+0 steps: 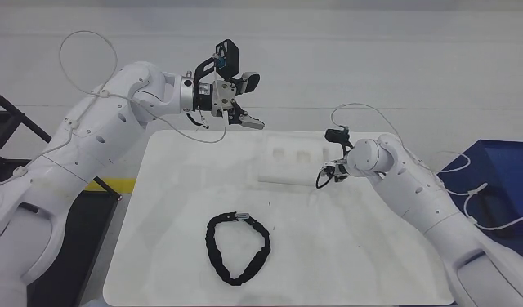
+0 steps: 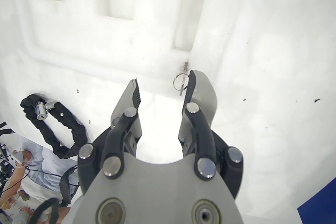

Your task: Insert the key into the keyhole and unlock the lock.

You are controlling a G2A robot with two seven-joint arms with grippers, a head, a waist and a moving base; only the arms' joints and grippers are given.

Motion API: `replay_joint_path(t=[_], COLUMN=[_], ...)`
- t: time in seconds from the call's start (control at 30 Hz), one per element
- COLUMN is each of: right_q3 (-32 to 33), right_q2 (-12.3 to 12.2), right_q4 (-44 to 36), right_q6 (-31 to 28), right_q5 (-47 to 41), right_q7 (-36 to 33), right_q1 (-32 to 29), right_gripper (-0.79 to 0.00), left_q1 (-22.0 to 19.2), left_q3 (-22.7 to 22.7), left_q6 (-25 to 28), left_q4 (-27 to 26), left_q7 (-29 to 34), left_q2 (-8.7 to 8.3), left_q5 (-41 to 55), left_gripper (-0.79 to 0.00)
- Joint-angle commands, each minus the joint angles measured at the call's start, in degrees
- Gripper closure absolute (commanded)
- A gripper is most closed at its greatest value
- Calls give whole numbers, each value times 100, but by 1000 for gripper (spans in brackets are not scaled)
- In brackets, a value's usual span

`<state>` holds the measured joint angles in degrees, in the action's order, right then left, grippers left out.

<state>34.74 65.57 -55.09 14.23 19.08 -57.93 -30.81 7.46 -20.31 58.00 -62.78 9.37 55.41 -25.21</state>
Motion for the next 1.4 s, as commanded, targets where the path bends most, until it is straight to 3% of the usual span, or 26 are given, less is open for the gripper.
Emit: replay_joint_path(t=[0.0,0.27,0.43,0.53,0.77,1.07,1.37], right_q3=[-7,-84,-116,-109,32,759,2372], right_q2=[36,209,307,349,334,-24,-566], right_q4=[116,490,716,816,741,-309,-2202], right_q6=[1,57,87,83,208,471,33], right_q5=[-10,-16,28,55,208,210,-727], right_q7=[26,34,59,69,-143,-756,-939], right_q1=[15,73,129,170,310,128,-1049], right_gripper=[-262,-215,-105,0,0,0,0], left_q1=[0,0,0,0,0,0,0], left_q3=[0,0,0,0,0,0,0], left_q6=[0,0,0,0,0,0,0], left_q4=[0,0,0,0,0,0,0], left_q7=[0,0,0,0,0,0,0], left_q2=[0,0,0,0,0,0,0], left_q5=[1,1,1,1,1,1,1], left_gripper=[-785,-785,-785,-785,-785,-785,-785])
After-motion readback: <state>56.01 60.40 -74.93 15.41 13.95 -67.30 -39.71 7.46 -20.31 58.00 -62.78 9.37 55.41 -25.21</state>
